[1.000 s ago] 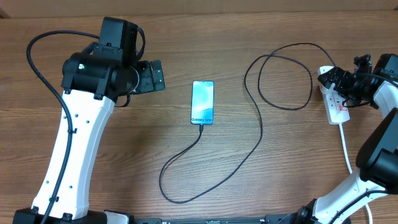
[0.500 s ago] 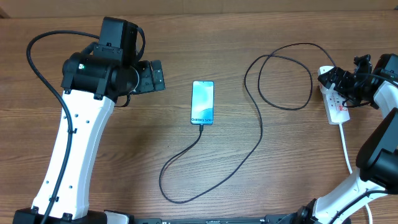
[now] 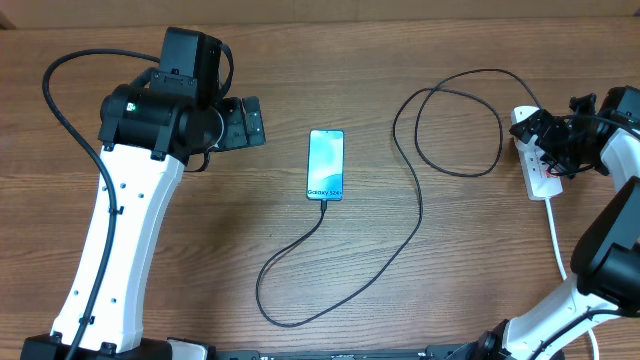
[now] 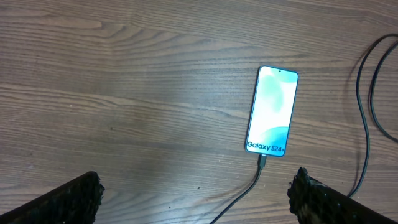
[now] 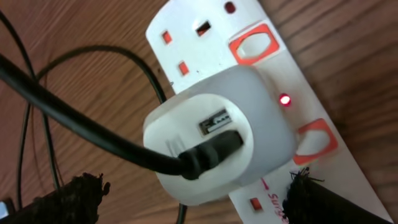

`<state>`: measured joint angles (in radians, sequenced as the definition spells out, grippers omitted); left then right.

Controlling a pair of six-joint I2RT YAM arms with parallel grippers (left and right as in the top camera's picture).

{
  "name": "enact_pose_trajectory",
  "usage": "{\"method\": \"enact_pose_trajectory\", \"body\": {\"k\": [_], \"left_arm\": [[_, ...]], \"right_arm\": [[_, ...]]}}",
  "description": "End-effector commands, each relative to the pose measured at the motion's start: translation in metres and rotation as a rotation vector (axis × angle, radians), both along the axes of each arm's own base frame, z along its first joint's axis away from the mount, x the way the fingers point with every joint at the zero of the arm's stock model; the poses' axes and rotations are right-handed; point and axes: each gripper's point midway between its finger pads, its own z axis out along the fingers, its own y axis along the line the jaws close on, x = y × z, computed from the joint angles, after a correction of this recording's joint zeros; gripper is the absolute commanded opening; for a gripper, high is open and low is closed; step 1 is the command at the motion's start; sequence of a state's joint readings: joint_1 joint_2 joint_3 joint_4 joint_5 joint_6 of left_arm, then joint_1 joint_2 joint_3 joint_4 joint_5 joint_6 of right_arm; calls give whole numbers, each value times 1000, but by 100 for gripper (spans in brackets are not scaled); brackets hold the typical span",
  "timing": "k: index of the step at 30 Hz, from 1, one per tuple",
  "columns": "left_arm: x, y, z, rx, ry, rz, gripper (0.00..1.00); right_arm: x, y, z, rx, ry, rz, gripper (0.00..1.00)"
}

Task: Plug charger to phone and switch on socket
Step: 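Lift the right gripper off the switch and back away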

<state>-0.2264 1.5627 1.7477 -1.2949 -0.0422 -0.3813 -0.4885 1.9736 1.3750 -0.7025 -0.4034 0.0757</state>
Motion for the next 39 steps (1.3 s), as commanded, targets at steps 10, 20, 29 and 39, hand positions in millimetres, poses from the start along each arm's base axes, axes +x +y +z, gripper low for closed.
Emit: {"method": "enact_pose_trajectory", "body": {"k": [10,20,29,39], "left_arm": [[3,2,3,16,-11,-9,100],[3,2,3,16,-11,-9,100],[3,2,3,16,-11,-9,100],[3,2,3,16,-11,-9,100]], "right_arm": [[-22,-2,102,-96,-104,-119,97],[-77,4,166,-223,-78,-349,100],[-122,12,204,-279,-104,-436,100],[-127,15,202,-274,-84,-435,100]]}}
